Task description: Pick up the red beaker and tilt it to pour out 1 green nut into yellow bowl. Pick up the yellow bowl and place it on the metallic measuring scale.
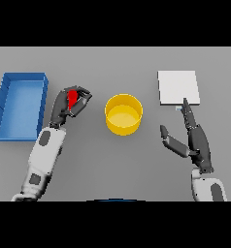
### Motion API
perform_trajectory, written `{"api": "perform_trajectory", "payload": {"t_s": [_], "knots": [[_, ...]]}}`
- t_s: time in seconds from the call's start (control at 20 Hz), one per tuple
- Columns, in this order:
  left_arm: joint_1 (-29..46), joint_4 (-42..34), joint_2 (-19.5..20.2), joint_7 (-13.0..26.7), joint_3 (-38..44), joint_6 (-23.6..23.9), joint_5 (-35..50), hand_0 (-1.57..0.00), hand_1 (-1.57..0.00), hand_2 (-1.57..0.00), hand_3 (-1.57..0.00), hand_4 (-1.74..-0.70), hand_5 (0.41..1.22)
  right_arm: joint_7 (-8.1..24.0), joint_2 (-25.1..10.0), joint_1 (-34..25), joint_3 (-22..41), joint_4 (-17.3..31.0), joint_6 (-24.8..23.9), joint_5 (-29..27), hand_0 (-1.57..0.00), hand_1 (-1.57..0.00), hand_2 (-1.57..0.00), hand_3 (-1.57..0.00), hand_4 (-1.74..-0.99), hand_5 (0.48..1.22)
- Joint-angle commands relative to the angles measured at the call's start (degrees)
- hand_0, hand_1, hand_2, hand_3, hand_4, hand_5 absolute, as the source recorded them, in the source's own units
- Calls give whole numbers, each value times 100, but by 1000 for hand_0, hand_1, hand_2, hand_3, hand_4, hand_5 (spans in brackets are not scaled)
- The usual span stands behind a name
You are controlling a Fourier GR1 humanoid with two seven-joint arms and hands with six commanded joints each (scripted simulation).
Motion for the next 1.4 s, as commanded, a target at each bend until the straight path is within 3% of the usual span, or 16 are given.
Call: {"api": "perform_trajectory", "payload": {"t_s": [0.0, 0.15, 0.4, 0.65, 0.9, 1.05, 1.35], "knots": [[-29, -49, -40, 60, -31, 5, 3, -1237, -1248, -1273, -1154, -1636, 1130, 0, 29, -10, 20, 36, 5, 4, 1, 1, 1, 1, -1242, 650], [6, -4, -56, 2, -24, -24, 12, -1400, -1406, -1419, -1357, -1542, 1174, -126, 28, 24, -20, 61, 83, -128, 1, 1, 1, 1, -1255, 644], [-22, -475, -62, -96, 208, -500, 678, -1515, -1517, -1521, -1501, -1676, 1144, -77, 16, -30, 21, 115, 17, 22, 1, 1, 1, 1, -1238, 643], [-52, -1019, 139, 275, -42, -662, 680, -1553, -1553, -1555, -1548, -1720, 1131, -148, 22, -25, 57, 116, -6, 95, 1, 1, 1, 1, -1226, 650], [-211, -1056, 390, 503, -274, -698, 457, -1556, -1557, -1558, -1553, -1724, 1138, -324, -27, -50, 44, 151, -56, 182, 1, 1, 1, 1, -1219, 661], [-365, -1061, 655, 572, -542, -745, 125, -1562, -1562, -1563, -1559, -1730, 1134, -268, -88, -29, 54, 76, -70, 257, 1, 1, 1, 1, -1210, 664], [-855, -1185, 1169, 1333, -1615, -966, -994, -1569, -1569, -1569, -1568, -1738, 1127, -35, -64, -26, 83, 59, -62, 286, 1, 1, 1, 1, -1183, 663]]}}
